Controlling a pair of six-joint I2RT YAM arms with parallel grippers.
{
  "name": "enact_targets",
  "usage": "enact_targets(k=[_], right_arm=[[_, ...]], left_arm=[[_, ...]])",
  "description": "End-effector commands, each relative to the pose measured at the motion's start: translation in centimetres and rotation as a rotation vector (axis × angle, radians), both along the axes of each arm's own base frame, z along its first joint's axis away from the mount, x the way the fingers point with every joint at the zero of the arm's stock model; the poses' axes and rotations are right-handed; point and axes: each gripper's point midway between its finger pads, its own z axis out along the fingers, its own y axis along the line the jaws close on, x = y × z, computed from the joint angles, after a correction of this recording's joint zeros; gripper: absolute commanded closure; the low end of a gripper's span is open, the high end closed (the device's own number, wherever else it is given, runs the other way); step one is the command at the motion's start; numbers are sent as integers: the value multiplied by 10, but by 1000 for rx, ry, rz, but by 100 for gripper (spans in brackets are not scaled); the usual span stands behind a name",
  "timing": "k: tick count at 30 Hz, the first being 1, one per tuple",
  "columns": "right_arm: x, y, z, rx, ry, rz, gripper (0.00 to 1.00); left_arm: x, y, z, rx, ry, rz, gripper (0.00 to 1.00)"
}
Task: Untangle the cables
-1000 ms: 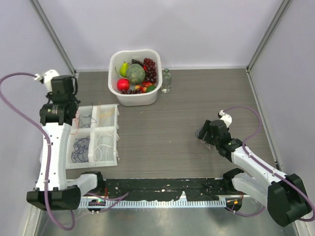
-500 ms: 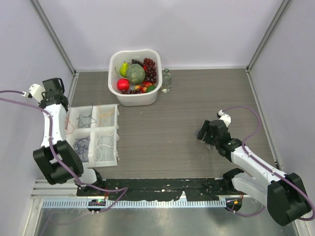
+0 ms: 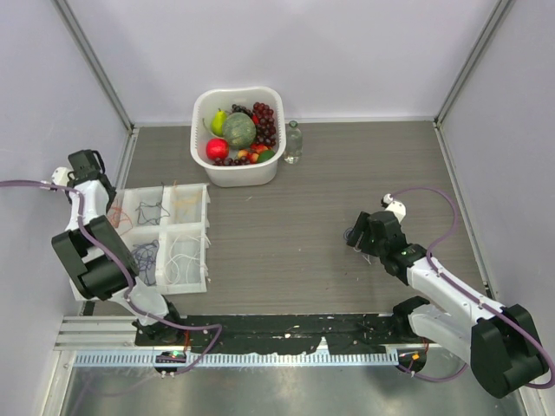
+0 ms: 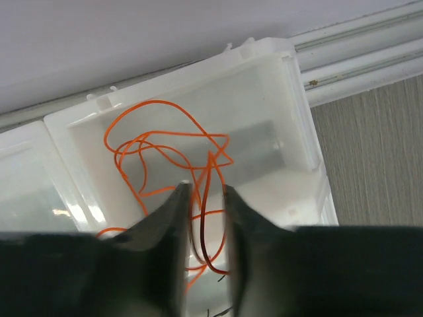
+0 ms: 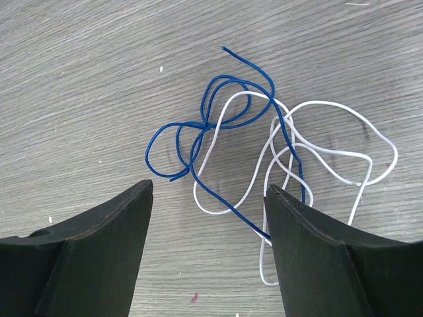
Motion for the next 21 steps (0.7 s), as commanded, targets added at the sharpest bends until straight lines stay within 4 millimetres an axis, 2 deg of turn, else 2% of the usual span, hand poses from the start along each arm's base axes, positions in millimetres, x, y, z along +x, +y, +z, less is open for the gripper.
enact_targets(k=[1,2,7,13,15,18,20,21], right_arm=[[9,3,9,7,-44,11,27],[9,3,9,7,-44,11,27],[9,4,10,9,-45,14,27],[9,4,10,12,-47,17,27],[9,5,11,17,-50,18,27],[9,4,11,15,-54,18,27],[10,3,13,14,-56,10,27],[9,2,11,7,-51,3,27]], left_arm=[[10,3,7,-41,-71,6,51],[10,0,12,-42,-88,6,42],[13,-18,41,-27,-174,-32,21],[14,-50,86,40,-258,-124,16],[15,-70,104,93,-283,-198,16],[26,-139,138,180,-336,-458,18],[25,-196,150,156,-393,-643,20],[23,-242,153,93,-455,-795,22]])
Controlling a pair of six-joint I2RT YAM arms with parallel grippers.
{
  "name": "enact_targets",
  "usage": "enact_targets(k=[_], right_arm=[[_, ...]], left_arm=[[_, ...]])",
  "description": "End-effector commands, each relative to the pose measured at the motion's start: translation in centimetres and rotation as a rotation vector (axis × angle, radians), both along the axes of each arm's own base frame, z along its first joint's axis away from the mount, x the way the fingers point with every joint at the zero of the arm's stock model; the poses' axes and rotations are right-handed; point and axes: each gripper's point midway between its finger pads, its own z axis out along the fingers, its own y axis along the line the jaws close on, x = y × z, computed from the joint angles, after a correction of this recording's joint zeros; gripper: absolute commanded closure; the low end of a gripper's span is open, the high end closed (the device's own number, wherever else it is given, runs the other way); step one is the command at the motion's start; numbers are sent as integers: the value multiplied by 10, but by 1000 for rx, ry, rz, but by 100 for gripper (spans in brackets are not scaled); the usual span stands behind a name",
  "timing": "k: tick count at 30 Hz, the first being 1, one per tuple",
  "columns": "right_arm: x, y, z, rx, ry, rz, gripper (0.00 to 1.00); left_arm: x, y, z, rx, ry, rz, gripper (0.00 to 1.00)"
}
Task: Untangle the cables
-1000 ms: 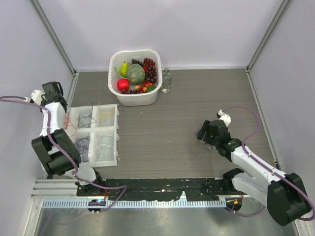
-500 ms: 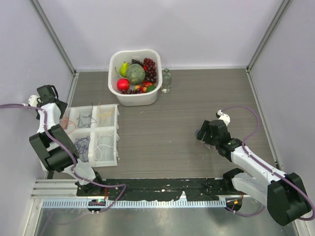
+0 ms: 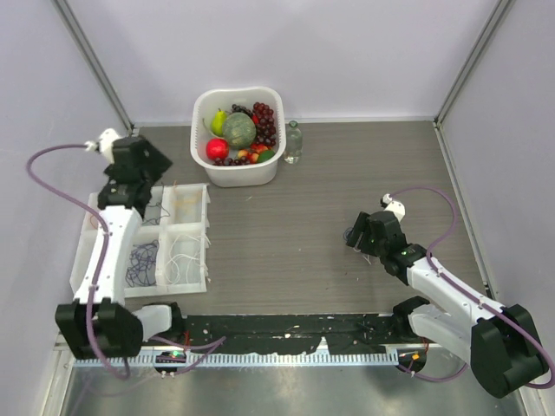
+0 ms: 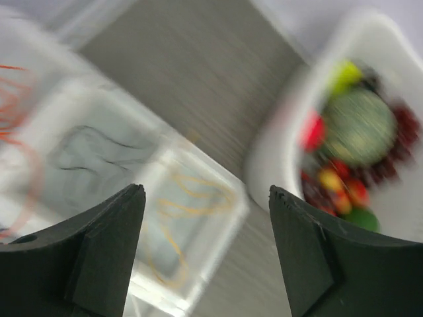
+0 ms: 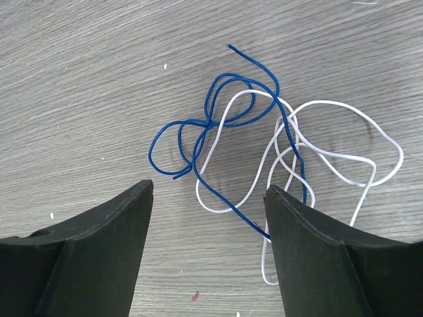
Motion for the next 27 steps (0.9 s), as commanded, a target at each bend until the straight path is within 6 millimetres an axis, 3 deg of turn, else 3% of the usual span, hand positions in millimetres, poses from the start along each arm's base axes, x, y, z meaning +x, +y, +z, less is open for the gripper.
enact_targets(k=[1,3,6,9,12,13,16,17,20,21,25,27], right_arm=[[10,-1,12,8,-56,-18,27],[9,-2,13,5,-61,-23,27],[9,4,13,25,-65,14,33],[8,22,12,62,-54,109,39],[6,38,1,82,12,197,47],[2,54,2,139,31,272,50],[-11,87,-5,229,104,407,59],[-24,107,1,292,119,492,60],[-48,149,38,460,57,668,58],[-48,158,61,526,-9,686,57],[-57,167,103,675,-110,719,47],[-55,165,103,658,-98,705,45]], left_arm=[[-4,-131,31,-38,-176,-496,24],[-23,-213,31,-132,-275,-787,26],[-61,-299,12,-179,-249,-1062,26],[-104,-364,-21,-171,-147,-1270,26],[-140,-407,-53,-134,-63,-1414,26],[-151,-417,-61,-116,-45,-1445,27],[-172,-428,-75,-82,-21,-1499,33],[-174,-425,-79,-90,-16,-1494,40],[-176,-405,-79,-72,-47,-1446,43],[-177,-397,-75,-66,-65,-1427,43],[-182,-373,-60,-97,-136,-1363,34],[-183,-369,-61,-118,-152,-1343,28]])
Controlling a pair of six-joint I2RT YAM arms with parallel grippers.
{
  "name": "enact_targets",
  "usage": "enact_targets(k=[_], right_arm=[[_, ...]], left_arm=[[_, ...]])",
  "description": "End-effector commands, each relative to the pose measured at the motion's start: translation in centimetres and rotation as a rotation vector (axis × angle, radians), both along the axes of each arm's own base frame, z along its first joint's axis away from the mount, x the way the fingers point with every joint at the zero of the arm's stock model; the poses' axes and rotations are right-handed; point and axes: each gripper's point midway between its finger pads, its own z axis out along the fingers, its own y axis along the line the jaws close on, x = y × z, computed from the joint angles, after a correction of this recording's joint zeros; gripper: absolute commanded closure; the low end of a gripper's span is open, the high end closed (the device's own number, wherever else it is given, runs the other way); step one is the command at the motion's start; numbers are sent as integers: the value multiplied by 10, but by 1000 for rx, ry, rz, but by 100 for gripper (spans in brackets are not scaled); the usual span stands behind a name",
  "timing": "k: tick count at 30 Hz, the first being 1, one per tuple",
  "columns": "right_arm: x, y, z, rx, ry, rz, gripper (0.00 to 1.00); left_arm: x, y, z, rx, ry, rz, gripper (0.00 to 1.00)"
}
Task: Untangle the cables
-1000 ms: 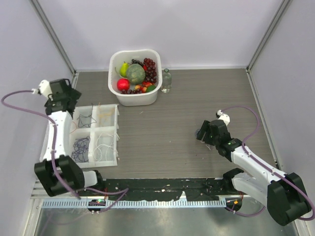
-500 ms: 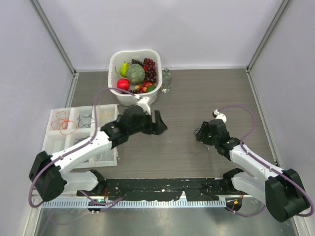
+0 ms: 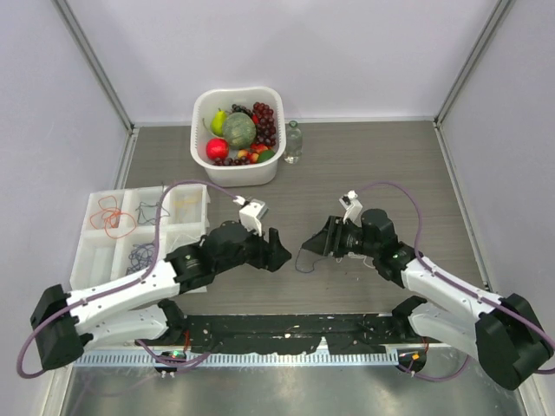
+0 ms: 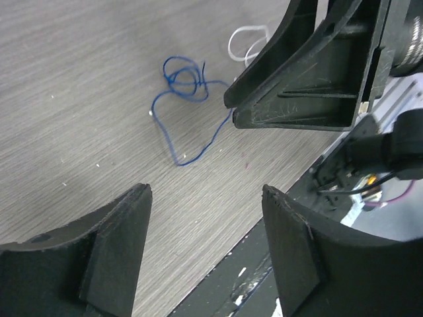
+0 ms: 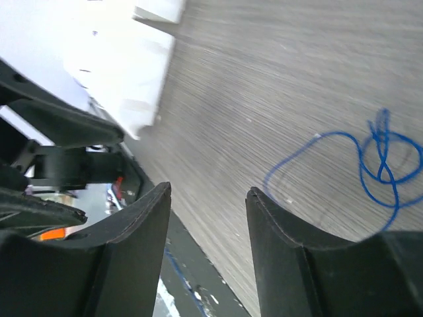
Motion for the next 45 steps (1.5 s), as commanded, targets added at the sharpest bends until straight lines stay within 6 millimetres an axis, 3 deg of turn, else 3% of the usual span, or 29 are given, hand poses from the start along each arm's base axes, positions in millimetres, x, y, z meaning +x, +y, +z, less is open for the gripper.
enact_targets(k=[1,2,3,5,6,9,10,14,18,22,26,29,34,35,37,39,43,45], right_arm=[[9,3,30,48,-40,-29,43],[12,-6,19,-19,-13,-78,42],[22,-29,2,-156,23,-195,41],[31,-59,-8,-303,31,-325,40],[39,-75,-7,-350,1,-410,40],[39,-109,-7,-410,8,-575,39],[40,-121,-9,-438,6,-632,38],[41,-154,-4,-459,-20,-794,38],[46,-168,5,-474,-78,-841,38],[49,-164,0,-489,-104,-794,37],[48,-159,-4,-474,-103,-764,37],[47,-158,-8,-463,-106,-764,37],[46,-156,-21,-439,-97,-763,37],[42,-157,-35,-451,-73,-763,38],[46,-150,-31,-441,-81,-732,38],[46,-154,-37,-473,-64,-742,38],[46,-150,-38,-470,-65,-719,38],[46,-150,-37,-455,-73,-721,38]], left_arm=[[11,7,24,-107,-60,85,26],[10,5,20,-104,-47,81,25],[10,2,16,-96,-31,81,23],[8,-9,6,-76,13,50,21],[7,-17,0,-58,40,23,20],[10,-36,-20,19,100,-16,17],[13,-40,-37,75,128,-20,16],[24,-58,-67,203,193,-15,14],[35,-85,-79,269,212,-6,10],[49,-105,-91,403,162,26,3],[74,-87,-108,612,129,189,3],[78,-92,-120,618,129,188,6],[77,-93,-129,640,148,170,25],[76,-94,-130,638,151,161,33],[75,-93,-133,636,156,147,46],[74,-89,-134,628,160,143,67],[73,-79,-107,557,95,135,97],[73,-63,-86,542,51,153,100]])
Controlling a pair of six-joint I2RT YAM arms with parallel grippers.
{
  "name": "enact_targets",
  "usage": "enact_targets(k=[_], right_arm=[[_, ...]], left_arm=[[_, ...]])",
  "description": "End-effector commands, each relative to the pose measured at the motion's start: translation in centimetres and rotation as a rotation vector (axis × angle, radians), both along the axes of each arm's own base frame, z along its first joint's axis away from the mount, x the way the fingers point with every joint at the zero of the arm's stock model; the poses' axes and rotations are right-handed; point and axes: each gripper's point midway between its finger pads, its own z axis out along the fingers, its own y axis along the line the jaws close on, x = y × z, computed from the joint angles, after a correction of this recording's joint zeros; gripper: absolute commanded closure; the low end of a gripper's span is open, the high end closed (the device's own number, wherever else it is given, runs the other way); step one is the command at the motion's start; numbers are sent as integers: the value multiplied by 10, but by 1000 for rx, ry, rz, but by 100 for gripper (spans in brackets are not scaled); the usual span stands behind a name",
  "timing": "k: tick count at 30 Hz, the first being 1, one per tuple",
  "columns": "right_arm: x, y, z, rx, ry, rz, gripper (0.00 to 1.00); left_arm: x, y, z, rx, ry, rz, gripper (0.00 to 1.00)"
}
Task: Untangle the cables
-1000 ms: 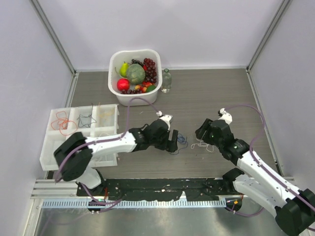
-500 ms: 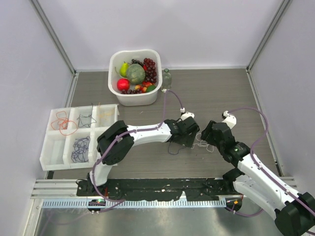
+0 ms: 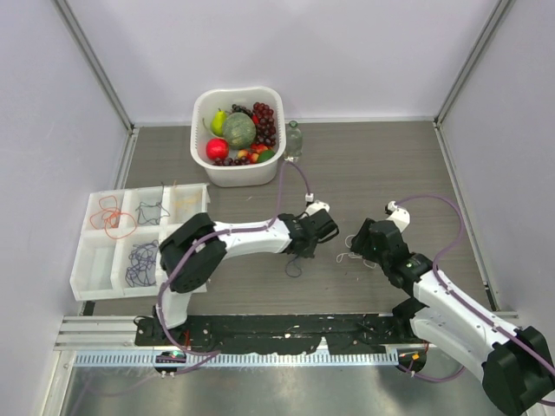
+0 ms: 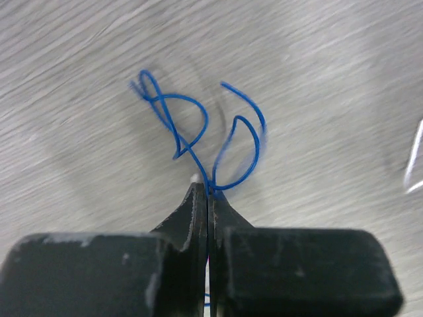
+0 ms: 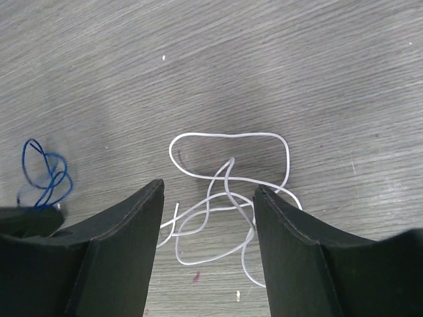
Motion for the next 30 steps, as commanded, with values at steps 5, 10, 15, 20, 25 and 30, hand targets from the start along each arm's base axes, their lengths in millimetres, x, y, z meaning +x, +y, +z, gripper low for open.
enact_targets(k=[5,10,15,20,25,30], right_arm=[[11,8,19,49,-95,19,38],[11,9,17,49,-91,24,39],[11,10,18,51,-93,32,39],[11,11,18,58,-99,38,39],[11,14,17,58,-93,50,39],[11,15,14,52,-75,58,39]], left_arm=[[-1,76,126,-87,-241,30,100],[3,168,185,-88,-310,206,100],[18,291,231,-138,-439,562,100],[12,398,274,-145,-571,911,100],[8,446,330,-279,-719,1156,100],[31,433,373,-550,-792,1173,100]])
